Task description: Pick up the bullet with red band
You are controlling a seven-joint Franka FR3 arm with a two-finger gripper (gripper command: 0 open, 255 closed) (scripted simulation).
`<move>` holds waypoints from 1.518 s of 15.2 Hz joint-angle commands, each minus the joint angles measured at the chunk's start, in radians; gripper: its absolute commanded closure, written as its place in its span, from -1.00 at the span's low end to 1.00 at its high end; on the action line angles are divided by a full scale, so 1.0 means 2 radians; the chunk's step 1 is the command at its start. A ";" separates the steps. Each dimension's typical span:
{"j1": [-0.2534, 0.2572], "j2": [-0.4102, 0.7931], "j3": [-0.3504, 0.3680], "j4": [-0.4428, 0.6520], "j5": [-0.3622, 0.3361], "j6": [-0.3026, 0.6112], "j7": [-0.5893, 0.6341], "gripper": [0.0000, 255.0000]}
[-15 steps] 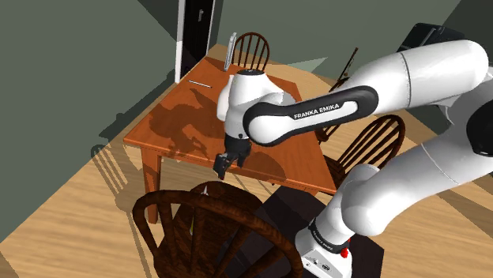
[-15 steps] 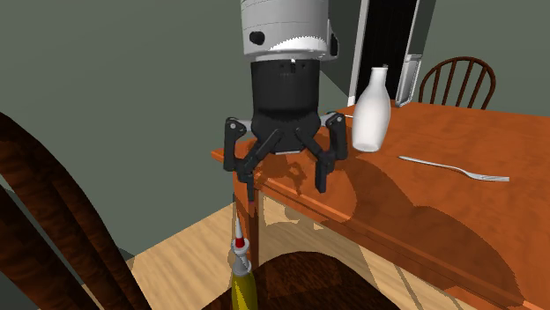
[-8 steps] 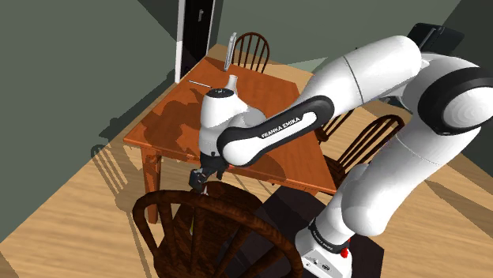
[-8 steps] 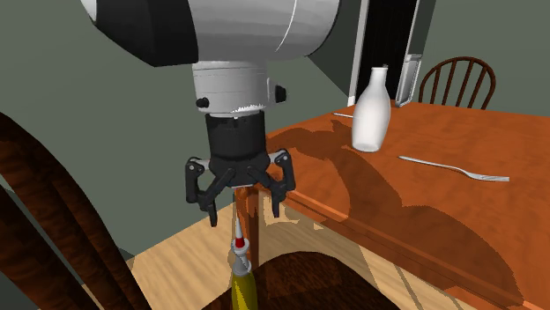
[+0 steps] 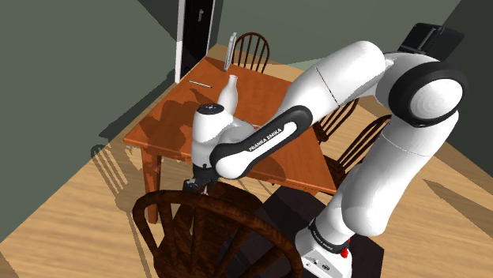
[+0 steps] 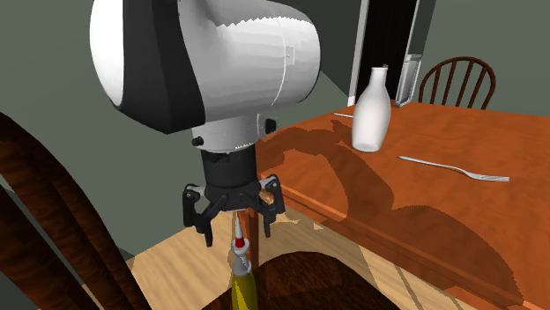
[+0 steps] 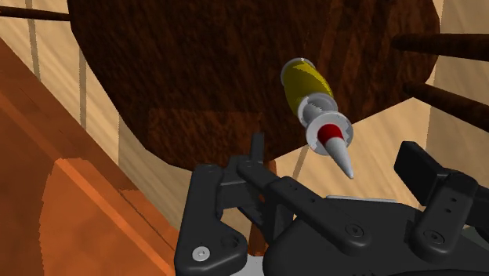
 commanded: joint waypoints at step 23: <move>-0.001 -0.059 0.003 0.012 0.030 -0.067 -0.021 1.00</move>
